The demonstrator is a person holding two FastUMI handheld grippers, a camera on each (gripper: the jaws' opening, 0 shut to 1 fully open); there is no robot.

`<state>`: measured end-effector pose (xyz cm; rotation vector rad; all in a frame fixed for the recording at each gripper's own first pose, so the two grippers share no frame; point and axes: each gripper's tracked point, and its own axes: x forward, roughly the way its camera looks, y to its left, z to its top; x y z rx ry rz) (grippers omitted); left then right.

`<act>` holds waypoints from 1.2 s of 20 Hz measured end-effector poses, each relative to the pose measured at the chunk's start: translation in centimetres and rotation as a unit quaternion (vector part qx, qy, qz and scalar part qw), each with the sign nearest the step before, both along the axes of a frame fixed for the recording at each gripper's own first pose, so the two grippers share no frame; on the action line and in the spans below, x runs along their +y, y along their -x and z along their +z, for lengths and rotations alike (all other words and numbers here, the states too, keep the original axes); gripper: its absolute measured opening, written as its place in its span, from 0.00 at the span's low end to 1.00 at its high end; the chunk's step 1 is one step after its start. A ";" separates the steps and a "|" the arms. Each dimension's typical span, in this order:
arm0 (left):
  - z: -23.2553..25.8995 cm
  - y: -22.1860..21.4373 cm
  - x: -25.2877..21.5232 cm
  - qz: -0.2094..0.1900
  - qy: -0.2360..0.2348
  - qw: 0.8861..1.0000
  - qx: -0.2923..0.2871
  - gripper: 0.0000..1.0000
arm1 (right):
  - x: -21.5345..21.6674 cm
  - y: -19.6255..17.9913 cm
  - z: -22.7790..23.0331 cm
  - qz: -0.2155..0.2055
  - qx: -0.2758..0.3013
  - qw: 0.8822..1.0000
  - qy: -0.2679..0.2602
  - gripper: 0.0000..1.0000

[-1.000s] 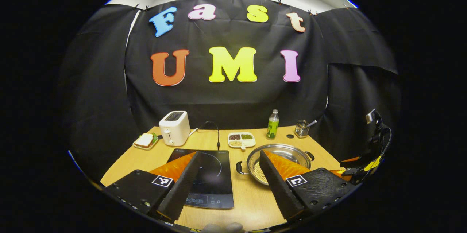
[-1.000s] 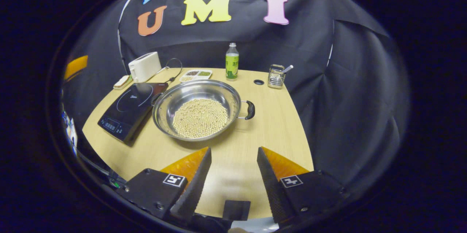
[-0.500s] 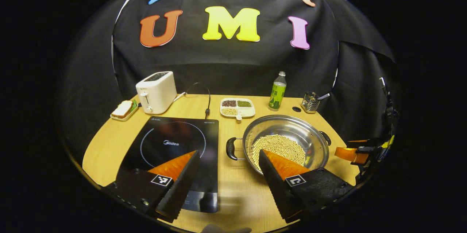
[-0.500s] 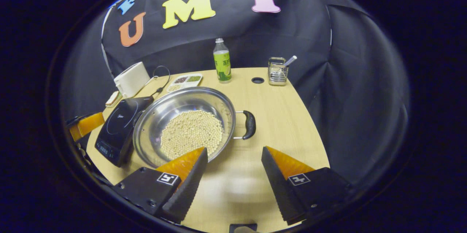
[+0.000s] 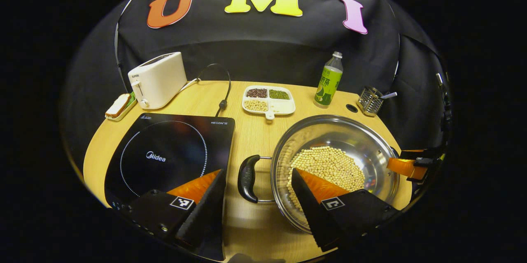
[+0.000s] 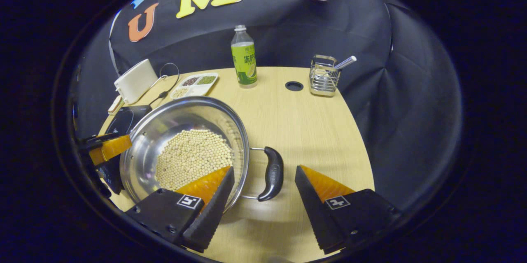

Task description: First push the handle of the pot to place it horizontally, then grasp the pot with both hands and set it on the induction cooktop.

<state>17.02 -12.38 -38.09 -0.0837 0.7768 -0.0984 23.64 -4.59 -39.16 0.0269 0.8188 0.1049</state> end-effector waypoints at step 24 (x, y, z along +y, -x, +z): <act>-2.3 0.1 -0.8 -0.013 -0.025 0.997 0.073 0.63 | 0.8 1.3 -0.8 -0.018 0.070 0.997 -0.026 0.52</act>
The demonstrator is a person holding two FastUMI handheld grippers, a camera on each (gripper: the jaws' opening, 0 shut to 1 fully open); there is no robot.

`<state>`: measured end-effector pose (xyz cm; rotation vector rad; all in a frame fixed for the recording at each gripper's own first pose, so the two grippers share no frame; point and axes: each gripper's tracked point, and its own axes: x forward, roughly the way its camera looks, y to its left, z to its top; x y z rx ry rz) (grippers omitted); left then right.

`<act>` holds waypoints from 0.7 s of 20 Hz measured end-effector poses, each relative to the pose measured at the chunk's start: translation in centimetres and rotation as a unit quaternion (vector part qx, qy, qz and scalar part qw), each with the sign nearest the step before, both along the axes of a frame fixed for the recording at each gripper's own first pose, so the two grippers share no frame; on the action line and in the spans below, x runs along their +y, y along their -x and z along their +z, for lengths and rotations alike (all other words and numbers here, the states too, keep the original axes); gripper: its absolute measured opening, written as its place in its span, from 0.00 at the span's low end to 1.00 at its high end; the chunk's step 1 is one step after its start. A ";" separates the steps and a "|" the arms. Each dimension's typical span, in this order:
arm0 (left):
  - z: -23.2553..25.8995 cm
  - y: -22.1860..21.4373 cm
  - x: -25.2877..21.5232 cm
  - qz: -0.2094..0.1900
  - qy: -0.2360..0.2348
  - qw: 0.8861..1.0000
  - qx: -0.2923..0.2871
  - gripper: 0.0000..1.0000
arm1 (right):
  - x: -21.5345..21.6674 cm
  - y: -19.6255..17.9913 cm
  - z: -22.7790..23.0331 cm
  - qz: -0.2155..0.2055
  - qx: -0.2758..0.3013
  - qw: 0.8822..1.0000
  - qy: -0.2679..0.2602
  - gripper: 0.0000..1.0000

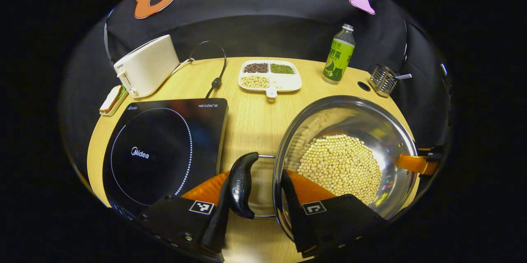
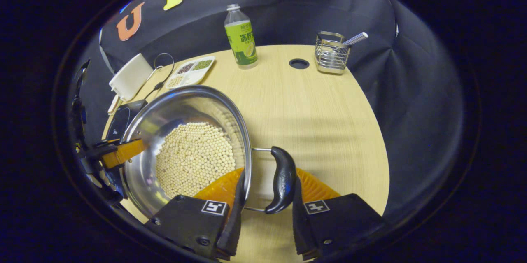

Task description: First push the handle of the pot to place it horizontally, then grasp the pot with both hands and set it on the induction cooktop.

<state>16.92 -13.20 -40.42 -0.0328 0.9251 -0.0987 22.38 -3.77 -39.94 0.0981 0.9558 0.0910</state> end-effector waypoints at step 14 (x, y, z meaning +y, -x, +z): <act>5.0 2.2 7.7 0.003 -0.002 1.000 -0.027 0.73 | 7.7 3.5 5.0 0.007 -0.020 1.000 -0.004 0.52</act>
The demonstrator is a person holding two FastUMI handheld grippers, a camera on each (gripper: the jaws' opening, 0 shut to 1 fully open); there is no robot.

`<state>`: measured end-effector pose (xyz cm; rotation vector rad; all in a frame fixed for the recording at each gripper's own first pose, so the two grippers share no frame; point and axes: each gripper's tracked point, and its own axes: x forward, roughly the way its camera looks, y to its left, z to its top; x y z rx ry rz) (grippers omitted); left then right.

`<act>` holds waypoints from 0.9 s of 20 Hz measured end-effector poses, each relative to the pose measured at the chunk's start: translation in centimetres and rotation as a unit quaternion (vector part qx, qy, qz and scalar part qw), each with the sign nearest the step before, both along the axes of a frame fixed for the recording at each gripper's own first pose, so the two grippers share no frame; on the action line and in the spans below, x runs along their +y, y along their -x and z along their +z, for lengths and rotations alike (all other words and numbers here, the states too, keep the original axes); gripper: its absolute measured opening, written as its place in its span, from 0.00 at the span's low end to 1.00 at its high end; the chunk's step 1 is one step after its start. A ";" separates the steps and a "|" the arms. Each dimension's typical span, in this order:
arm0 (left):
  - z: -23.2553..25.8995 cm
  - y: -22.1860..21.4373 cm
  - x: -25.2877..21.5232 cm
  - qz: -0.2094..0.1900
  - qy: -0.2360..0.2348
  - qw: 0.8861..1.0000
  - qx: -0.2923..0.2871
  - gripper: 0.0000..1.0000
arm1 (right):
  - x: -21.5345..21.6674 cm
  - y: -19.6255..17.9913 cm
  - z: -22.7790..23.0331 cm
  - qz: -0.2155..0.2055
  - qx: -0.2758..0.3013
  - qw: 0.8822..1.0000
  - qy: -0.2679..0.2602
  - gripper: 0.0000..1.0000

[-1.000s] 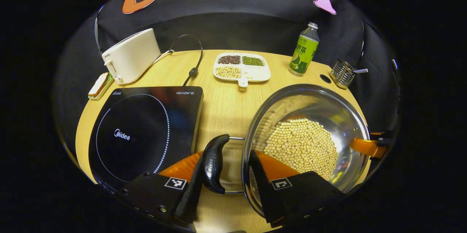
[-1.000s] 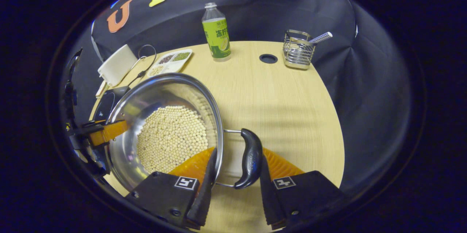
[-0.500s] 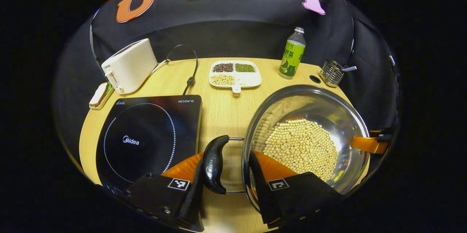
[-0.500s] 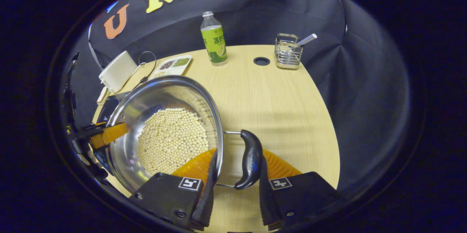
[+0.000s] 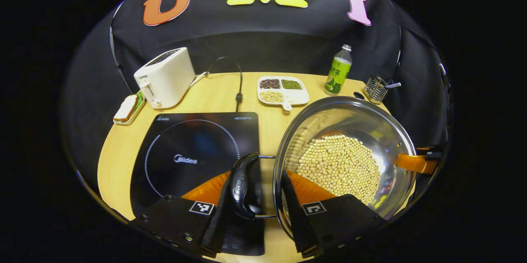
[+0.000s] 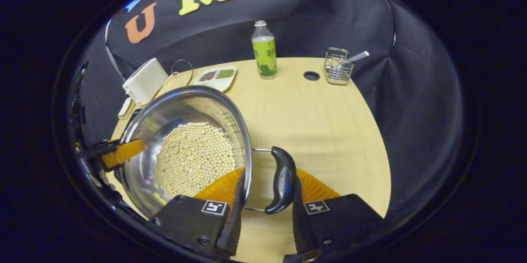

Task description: First push the handle of the pot to place it horizontally, then grasp the pot with both hands and set it on the induction cooktop.

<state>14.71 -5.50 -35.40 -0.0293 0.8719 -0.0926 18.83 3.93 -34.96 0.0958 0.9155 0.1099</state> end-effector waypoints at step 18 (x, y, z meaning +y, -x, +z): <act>-0.7 0.4 19.4 0.054 -0.009 0.998 0.013 0.63 | 20.1 -1.7 0.4 0.056 0.014 0.998 0.000 0.52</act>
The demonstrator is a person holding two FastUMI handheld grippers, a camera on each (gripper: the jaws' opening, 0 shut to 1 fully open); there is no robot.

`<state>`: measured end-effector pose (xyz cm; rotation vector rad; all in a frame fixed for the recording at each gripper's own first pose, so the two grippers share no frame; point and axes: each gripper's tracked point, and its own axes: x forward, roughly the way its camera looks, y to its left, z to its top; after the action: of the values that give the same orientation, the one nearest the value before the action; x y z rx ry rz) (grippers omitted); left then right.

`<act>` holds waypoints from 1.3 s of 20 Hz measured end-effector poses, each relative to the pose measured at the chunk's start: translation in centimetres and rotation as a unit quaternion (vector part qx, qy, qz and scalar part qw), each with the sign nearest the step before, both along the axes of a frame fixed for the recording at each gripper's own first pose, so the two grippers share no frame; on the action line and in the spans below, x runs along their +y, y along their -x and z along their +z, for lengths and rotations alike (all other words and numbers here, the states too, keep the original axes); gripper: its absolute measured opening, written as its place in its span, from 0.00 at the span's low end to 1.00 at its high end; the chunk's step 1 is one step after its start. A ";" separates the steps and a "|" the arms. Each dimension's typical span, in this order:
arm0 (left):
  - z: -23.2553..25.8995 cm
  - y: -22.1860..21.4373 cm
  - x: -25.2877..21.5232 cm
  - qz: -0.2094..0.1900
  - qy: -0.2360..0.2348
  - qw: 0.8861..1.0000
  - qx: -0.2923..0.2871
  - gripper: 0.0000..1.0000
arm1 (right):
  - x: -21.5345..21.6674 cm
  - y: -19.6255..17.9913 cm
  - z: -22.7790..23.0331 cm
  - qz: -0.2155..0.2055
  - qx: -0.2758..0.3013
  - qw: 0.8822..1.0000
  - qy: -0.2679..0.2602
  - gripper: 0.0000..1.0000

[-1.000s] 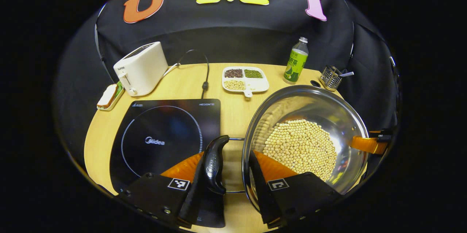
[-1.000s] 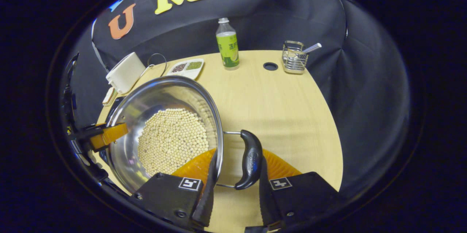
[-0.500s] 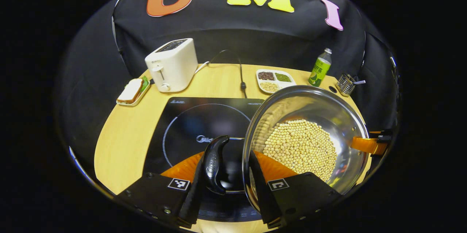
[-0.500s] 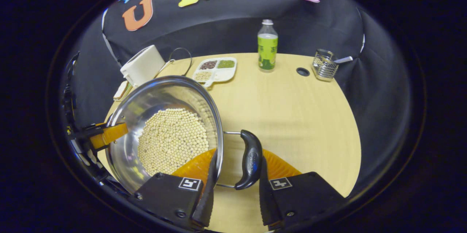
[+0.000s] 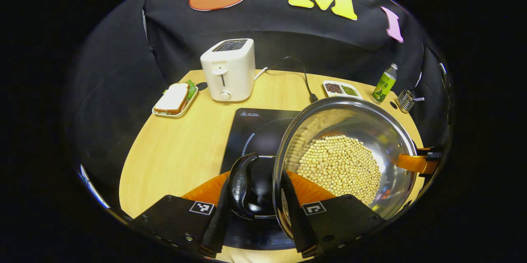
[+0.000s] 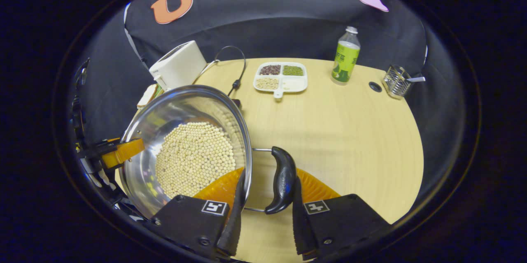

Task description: First push the handle of the pot to place it horizontally, then grasp the pot with both hands and set it on the induction cooktop.

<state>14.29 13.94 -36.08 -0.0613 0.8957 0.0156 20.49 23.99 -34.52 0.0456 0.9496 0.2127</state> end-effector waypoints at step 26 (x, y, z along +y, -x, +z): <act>-2.2 -2.8 4.8 -0.026 0.017 0.999 -0.037 0.63 | 4.9 -2.6 -1.2 -0.015 -0.044 0.999 -0.018 0.55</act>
<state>17.12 18.73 -38.28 -0.0701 0.8231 -0.0509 23.12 28.92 -35.67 0.0832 0.8577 0.2029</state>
